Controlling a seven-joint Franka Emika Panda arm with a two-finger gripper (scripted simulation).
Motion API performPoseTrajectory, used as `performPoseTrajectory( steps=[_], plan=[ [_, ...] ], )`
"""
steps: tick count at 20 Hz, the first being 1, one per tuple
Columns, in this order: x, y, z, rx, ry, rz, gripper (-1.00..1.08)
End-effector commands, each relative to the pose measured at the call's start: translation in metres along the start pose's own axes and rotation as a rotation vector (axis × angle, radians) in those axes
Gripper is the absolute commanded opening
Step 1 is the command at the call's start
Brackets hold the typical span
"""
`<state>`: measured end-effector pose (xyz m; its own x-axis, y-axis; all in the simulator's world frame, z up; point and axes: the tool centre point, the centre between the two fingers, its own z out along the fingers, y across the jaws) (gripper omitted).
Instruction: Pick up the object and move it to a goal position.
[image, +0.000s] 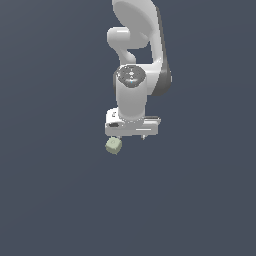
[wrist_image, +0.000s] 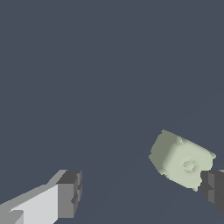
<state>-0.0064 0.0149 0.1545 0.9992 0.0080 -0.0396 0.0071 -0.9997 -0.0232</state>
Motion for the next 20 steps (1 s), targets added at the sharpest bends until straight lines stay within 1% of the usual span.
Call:
performPoseTrajectory(
  steps=[1, 4, 11, 16, 20],
  plan=[
    [0.000, 0.000, 0.000, 0.000, 0.000, 0.000, 1.00],
    [0.001, 0.001, -0.002, 0.000, 0.007, 0.007, 1.00],
    [0.010, 0.003, -0.019, 0.003, 0.046, 0.037, 1.00],
    [0.009, 0.005, -0.017, 0.003, 0.044, 0.044, 1.00],
    [0.006, 0.013, -0.008, 0.003, 0.044, 0.087, 1.00]
  ],
)
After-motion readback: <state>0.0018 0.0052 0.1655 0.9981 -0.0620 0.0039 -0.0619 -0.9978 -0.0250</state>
